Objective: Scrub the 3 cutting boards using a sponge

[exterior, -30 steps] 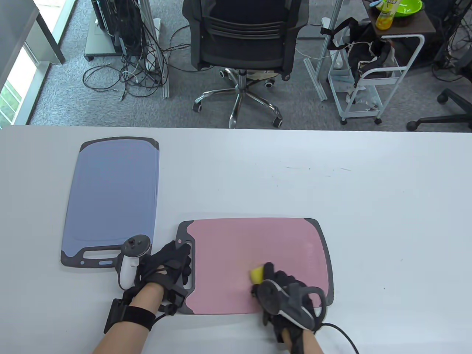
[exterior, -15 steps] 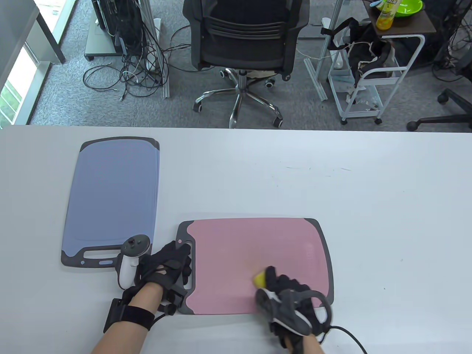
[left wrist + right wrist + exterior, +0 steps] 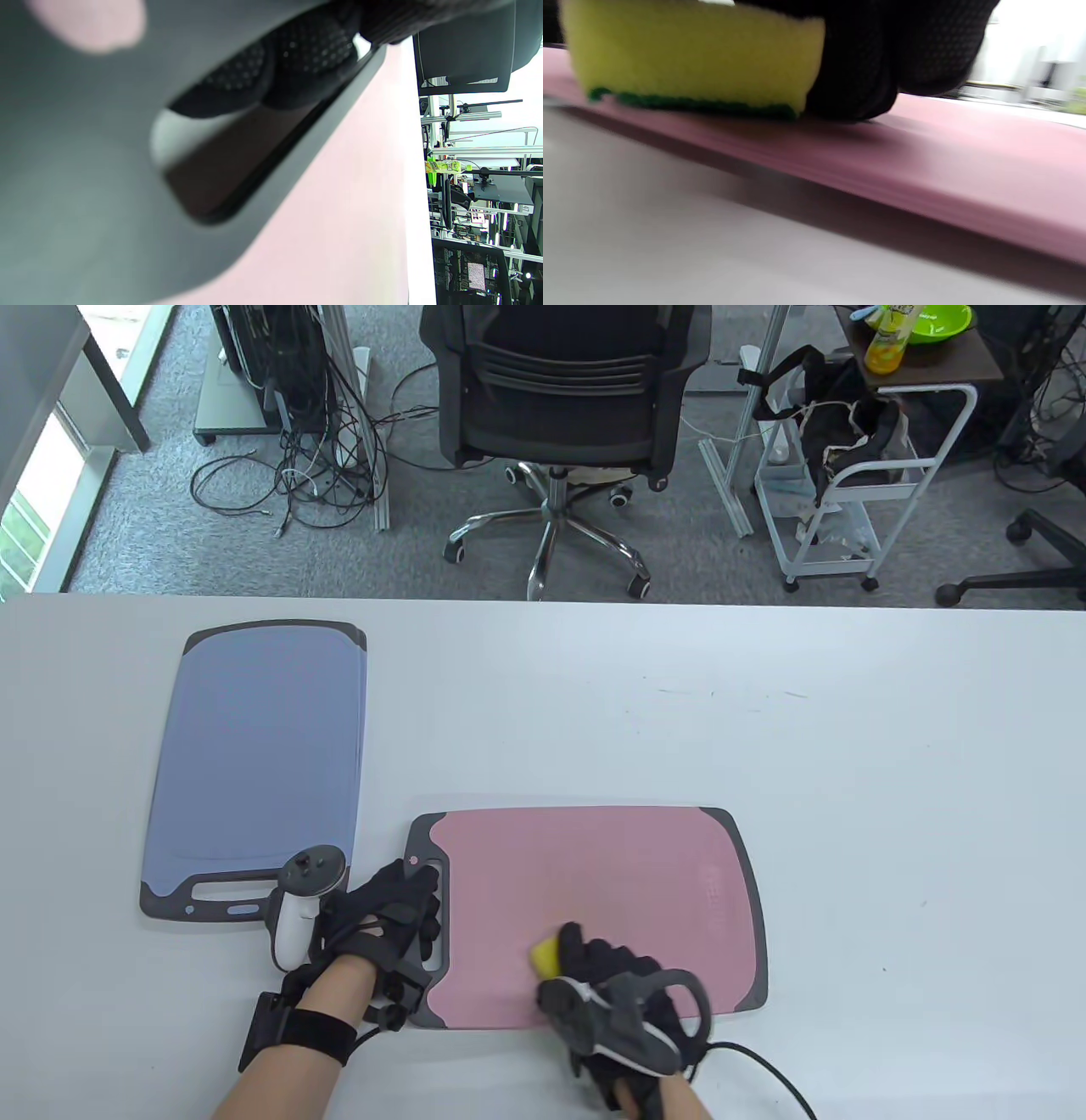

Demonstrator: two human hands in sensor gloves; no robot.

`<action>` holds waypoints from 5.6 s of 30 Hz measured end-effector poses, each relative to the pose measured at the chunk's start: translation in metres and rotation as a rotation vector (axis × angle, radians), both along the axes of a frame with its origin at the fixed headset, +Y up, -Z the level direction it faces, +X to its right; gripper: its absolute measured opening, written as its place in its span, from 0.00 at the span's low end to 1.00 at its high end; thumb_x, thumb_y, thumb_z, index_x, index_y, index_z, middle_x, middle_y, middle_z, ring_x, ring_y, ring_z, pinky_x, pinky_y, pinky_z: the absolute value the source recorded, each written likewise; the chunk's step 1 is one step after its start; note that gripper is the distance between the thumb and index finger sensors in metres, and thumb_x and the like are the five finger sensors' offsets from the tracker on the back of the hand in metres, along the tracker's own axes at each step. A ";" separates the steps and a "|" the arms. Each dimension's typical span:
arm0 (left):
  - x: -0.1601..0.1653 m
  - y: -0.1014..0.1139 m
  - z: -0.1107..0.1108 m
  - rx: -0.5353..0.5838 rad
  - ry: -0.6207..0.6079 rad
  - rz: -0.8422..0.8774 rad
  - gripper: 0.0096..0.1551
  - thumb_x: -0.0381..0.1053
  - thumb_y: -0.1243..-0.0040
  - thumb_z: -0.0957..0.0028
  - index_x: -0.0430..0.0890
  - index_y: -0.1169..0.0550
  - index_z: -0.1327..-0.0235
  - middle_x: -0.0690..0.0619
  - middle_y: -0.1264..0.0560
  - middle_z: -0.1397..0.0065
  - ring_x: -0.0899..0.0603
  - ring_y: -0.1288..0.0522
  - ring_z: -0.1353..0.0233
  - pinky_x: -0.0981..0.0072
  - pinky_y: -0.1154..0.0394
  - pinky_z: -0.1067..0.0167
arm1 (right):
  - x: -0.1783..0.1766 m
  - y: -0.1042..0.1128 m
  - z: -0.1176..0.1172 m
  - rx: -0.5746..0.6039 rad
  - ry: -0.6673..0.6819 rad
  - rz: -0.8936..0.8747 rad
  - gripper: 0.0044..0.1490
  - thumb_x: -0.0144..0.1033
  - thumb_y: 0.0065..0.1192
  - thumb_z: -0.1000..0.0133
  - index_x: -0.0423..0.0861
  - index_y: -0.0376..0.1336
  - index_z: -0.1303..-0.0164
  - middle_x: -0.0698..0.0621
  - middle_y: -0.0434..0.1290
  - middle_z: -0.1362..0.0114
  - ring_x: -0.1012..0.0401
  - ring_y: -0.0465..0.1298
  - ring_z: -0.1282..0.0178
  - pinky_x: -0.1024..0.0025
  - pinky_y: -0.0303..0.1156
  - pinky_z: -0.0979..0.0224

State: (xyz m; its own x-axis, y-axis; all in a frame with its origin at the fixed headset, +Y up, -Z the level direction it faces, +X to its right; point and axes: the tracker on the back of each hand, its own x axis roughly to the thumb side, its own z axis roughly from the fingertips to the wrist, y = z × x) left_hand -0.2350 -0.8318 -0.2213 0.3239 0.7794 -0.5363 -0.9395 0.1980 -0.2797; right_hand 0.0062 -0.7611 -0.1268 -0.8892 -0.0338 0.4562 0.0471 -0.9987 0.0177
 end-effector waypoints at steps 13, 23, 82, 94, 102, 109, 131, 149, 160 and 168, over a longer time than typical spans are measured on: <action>0.000 0.001 0.000 -0.001 0.002 0.001 0.29 0.66 0.44 0.37 0.47 0.28 0.35 0.60 0.18 0.48 0.60 0.13 0.58 0.70 0.09 0.60 | 0.151 -0.008 -0.008 -0.050 -0.476 0.093 0.45 0.60 0.56 0.46 0.44 0.58 0.24 0.46 0.74 0.41 0.55 0.79 0.50 0.54 0.75 0.41; 0.001 0.002 -0.002 -0.001 0.014 0.008 0.29 0.66 0.44 0.37 0.47 0.28 0.35 0.60 0.19 0.48 0.60 0.14 0.59 0.70 0.10 0.60 | 0.124 -0.006 -0.012 -0.033 -0.365 0.036 0.48 0.62 0.57 0.46 0.39 0.59 0.25 0.45 0.75 0.44 0.56 0.79 0.53 0.55 0.76 0.44; 0.024 0.072 0.060 1.314 -0.704 -1.033 0.24 0.55 0.35 0.43 0.58 0.30 0.35 0.62 0.26 0.31 0.50 0.24 0.22 0.47 0.28 0.24 | 0.311 -0.005 0.009 -0.009 -0.763 -0.410 0.49 0.63 0.60 0.47 0.42 0.59 0.24 0.46 0.76 0.43 0.54 0.79 0.51 0.53 0.75 0.42; 0.030 0.067 0.062 1.341 -0.742 -1.020 0.25 0.56 0.36 0.40 0.59 0.32 0.33 0.61 0.30 0.28 0.48 0.30 0.19 0.45 0.34 0.22 | 0.288 0.001 -0.012 0.036 -0.708 -0.400 0.49 0.62 0.60 0.47 0.41 0.59 0.24 0.45 0.76 0.42 0.53 0.79 0.50 0.52 0.75 0.42; 0.033 0.065 0.063 1.355 -0.802 -0.926 0.26 0.57 0.35 0.40 0.57 0.32 0.33 0.59 0.30 0.29 0.46 0.30 0.20 0.44 0.36 0.22 | 0.164 0.037 -0.079 0.023 -0.494 -0.331 0.48 0.62 0.60 0.46 0.42 0.59 0.23 0.45 0.75 0.41 0.53 0.79 0.49 0.52 0.75 0.41; 0.033 0.065 0.062 1.355 -0.814 -0.913 0.26 0.58 0.36 0.39 0.57 0.33 0.32 0.59 0.30 0.29 0.46 0.31 0.20 0.44 0.36 0.22 | 0.004 0.047 -0.133 -0.025 -0.285 -0.191 0.48 0.62 0.59 0.46 0.43 0.59 0.23 0.45 0.75 0.39 0.53 0.79 0.48 0.52 0.75 0.41; 0.035 0.065 0.062 1.342 -0.818 -0.927 0.26 0.57 0.35 0.39 0.57 0.33 0.32 0.59 0.30 0.28 0.46 0.31 0.20 0.43 0.37 0.22 | 0.214 -0.009 -0.141 -0.179 -0.944 -0.117 0.46 0.58 0.59 0.44 0.40 0.59 0.23 0.41 0.74 0.39 0.52 0.77 0.48 0.51 0.73 0.40; 0.036 0.065 0.061 1.337 -0.818 -0.932 0.25 0.57 0.35 0.39 0.57 0.32 0.33 0.59 0.29 0.29 0.46 0.30 0.20 0.43 0.36 0.22 | 0.052 0.016 -0.108 -0.108 -0.225 -0.053 0.45 0.61 0.56 0.45 0.45 0.58 0.22 0.47 0.73 0.38 0.55 0.78 0.48 0.53 0.74 0.39; 0.037 0.065 0.062 1.338 -0.814 -0.933 0.25 0.57 0.35 0.39 0.56 0.32 0.33 0.59 0.30 0.29 0.46 0.31 0.20 0.43 0.36 0.22 | 0.222 -0.012 -0.102 -0.138 -0.809 -0.072 0.45 0.56 0.59 0.44 0.37 0.61 0.25 0.41 0.75 0.41 0.52 0.78 0.50 0.51 0.73 0.42; 0.038 0.065 0.062 1.329 -0.820 -0.940 0.25 0.56 0.35 0.40 0.56 0.32 0.34 0.59 0.30 0.29 0.46 0.30 0.21 0.43 0.36 0.23 | 0.033 0.019 -0.075 -0.089 -0.118 -0.077 0.46 0.60 0.57 0.45 0.41 0.59 0.24 0.44 0.74 0.40 0.54 0.78 0.49 0.53 0.74 0.41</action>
